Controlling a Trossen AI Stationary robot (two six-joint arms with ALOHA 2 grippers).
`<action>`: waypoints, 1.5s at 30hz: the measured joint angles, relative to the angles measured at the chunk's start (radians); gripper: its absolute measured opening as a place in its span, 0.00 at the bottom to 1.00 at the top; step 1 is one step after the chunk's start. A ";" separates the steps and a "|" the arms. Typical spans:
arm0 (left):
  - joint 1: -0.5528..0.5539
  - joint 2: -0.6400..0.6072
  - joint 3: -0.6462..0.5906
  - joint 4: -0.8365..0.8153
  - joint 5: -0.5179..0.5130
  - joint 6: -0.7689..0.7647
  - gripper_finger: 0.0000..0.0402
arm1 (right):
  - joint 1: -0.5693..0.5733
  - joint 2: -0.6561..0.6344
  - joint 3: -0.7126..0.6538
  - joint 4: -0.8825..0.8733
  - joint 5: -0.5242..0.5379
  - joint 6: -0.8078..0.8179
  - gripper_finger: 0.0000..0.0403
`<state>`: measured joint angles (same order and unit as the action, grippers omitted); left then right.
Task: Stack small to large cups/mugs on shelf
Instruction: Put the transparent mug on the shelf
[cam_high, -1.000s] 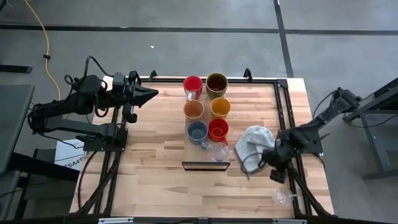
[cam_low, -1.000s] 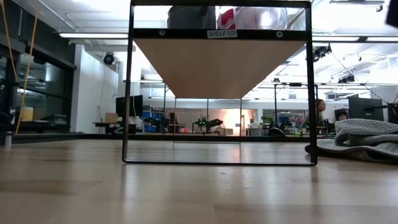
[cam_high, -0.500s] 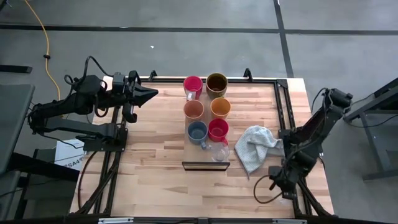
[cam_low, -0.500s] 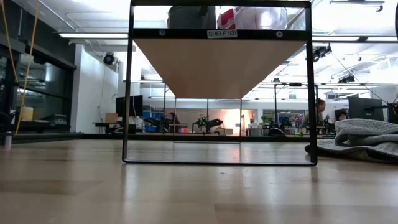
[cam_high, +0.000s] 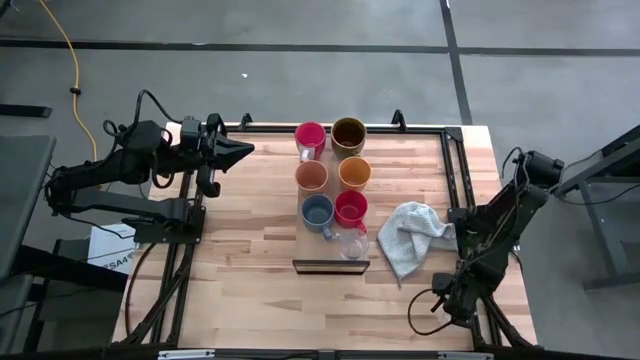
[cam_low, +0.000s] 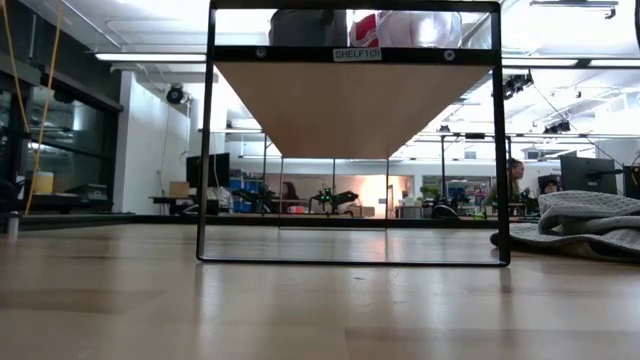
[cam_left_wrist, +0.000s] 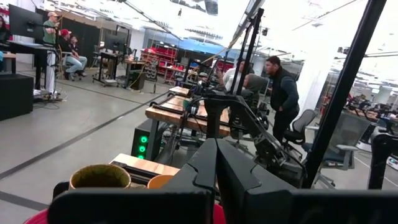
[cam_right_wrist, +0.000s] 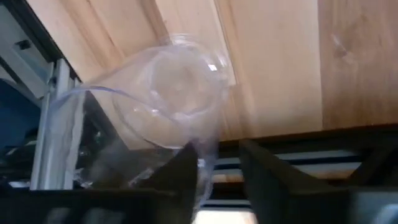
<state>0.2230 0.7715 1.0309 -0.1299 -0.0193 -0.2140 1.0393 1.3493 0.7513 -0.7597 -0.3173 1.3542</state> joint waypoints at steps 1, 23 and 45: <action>0.000 0.000 0.000 0.000 0.000 0.000 0.00 | -0.001 0.000 0.000 0.000 -0.007 0.004 0.25; 0.000 0.000 0.000 0.000 0.000 0.000 0.00 | -0.141 -0.337 0.111 -0.195 0.074 -0.017 0.01; 0.000 0.000 0.000 -0.002 -0.045 0.007 0.00 | 0.013 -0.039 0.111 -0.112 -0.001 -0.107 0.50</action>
<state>0.2226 0.7719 1.0309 -0.1318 -0.0647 -0.2066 1.0523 1.3107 0.8627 -0.8721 -0.3184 1.2469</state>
